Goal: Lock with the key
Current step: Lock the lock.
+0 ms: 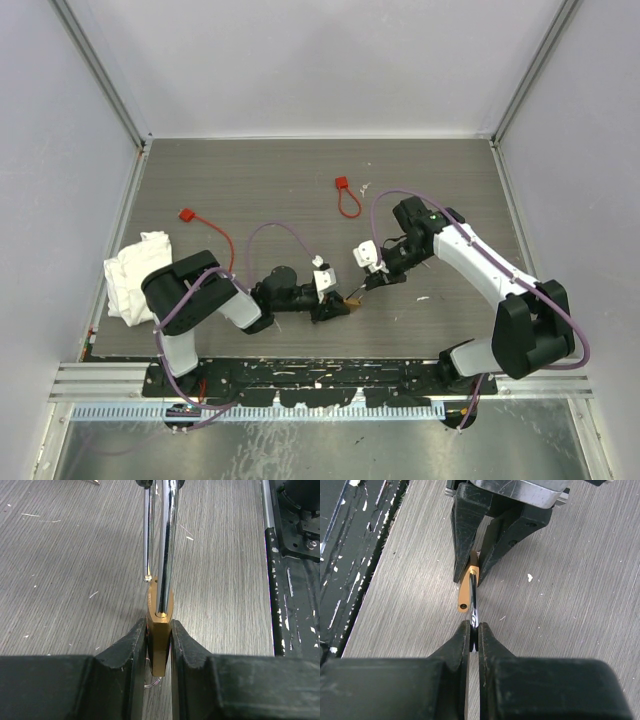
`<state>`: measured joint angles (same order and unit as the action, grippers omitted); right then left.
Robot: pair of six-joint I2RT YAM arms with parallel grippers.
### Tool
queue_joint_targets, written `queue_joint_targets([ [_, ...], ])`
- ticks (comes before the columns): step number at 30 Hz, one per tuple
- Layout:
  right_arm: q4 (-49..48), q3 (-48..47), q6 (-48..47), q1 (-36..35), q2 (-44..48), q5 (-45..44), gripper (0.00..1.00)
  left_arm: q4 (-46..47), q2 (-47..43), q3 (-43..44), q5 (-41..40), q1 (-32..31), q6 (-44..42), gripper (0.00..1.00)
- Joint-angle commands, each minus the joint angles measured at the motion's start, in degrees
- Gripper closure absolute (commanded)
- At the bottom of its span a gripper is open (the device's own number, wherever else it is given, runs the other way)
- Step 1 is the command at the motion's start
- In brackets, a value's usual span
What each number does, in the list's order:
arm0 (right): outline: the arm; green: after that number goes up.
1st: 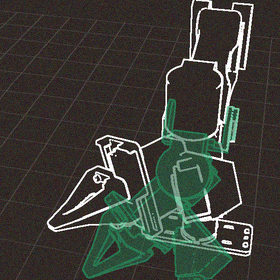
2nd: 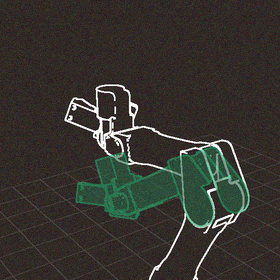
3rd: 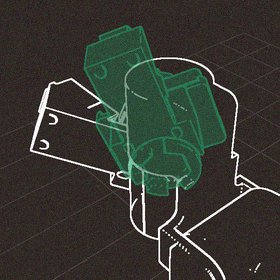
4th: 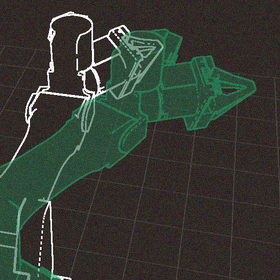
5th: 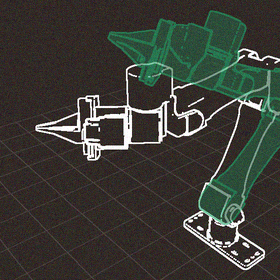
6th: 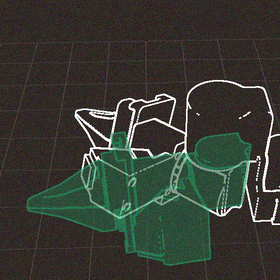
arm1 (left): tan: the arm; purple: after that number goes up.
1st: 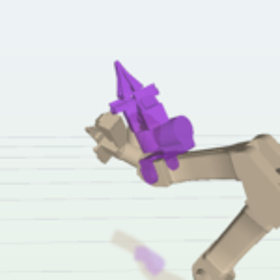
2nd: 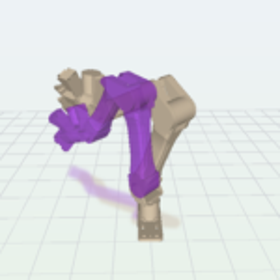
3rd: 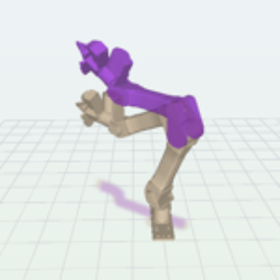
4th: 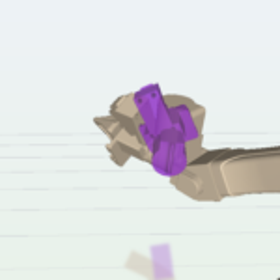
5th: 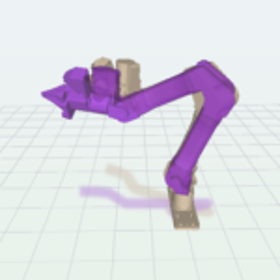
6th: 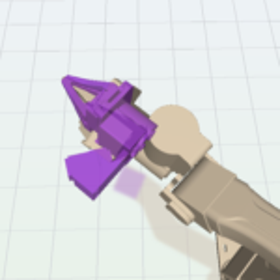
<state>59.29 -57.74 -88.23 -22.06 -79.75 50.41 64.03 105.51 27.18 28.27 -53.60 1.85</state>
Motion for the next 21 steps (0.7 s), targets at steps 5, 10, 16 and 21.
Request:
queue_joint_targets([
  [5,-0.03,2.15,0.64,-2.0,2.53,3.31,0.99,1.85,0.3,1.42,-5.7,-0.6,-3.51,1.0],
  [10,-1.77,3.42,1.62,-3.16,2.64,2.04,0.99,1.71,0.25,1.32,-6.07,-0.7,-3.92,1.0],
  [16,-3.67,4.43,5.09,-8.45,1.19,-4.01,0.99,1.42,0.03,1.08,-6.95,-0.69,-4.5,1.0],
  [21,-2.02,3.37,10.73,-11.77,-0.25,-6.68,0.99,1.37,-0.92,0.43,-9.14,-0.67,-5.16,1.0],
])
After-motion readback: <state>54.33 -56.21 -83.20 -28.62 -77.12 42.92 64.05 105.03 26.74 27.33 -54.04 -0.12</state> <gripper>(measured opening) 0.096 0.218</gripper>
